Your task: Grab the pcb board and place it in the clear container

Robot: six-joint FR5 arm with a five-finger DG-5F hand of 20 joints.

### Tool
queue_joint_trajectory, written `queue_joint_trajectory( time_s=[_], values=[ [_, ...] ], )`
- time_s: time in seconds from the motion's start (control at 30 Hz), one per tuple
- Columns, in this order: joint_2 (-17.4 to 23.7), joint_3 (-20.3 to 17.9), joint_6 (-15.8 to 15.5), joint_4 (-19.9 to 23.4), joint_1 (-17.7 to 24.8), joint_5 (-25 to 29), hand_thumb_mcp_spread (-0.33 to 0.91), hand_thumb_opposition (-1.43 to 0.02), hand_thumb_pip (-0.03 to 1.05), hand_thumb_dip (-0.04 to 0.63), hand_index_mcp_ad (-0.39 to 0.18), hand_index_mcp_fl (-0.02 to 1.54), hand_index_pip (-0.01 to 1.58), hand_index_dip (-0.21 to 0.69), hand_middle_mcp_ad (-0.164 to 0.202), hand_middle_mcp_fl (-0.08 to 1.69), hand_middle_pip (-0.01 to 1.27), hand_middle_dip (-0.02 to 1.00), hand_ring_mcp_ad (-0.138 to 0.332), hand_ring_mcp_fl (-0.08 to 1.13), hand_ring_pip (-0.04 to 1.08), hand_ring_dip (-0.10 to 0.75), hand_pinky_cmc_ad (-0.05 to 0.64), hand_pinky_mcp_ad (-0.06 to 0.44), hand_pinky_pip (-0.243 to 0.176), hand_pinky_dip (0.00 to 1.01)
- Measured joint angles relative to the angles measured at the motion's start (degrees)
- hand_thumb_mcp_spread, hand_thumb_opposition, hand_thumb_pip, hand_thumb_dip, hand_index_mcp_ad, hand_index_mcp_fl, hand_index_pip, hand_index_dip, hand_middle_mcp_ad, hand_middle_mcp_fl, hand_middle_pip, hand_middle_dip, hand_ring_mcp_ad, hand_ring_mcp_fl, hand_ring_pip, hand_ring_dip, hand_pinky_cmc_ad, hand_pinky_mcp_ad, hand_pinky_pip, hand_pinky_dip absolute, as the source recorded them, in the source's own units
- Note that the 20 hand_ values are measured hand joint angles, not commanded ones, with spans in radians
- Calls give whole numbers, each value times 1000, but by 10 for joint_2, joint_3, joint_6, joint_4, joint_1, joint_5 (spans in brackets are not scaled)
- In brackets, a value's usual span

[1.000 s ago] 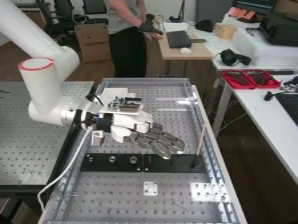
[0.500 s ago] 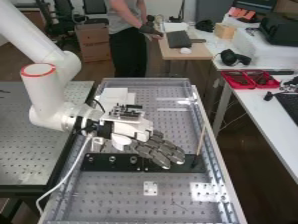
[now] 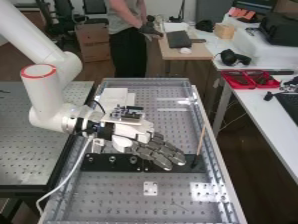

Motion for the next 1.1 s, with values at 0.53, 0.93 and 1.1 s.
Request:
queue_joint_trajectory(
  time_s=[0.53, 0.93, 1.1],
  values=[
    [-4, 9, -22, -7, -15, -33, 459, -834, 721, 250, -52, 223, 1559, 140, 65, 155, 127, 173, 237, 7, 99, 24, 237, 173, -99, 407],
    [-13, 17, -29, -10, -22, -53, 459, -834, 721, 250, -52, 241, 1562, 140, 65, 171, 127, 173, 239, 9, 99, 24, 243, 173, -99, 407],
    [-14, 18, -39, -15, -25, -65, 459, -834, 721, 250, -54, 253, 1562, 140, 65, 171, 127, 173, 237, 9, 98, 24, 239, 169, -99, 405]
  ],
)
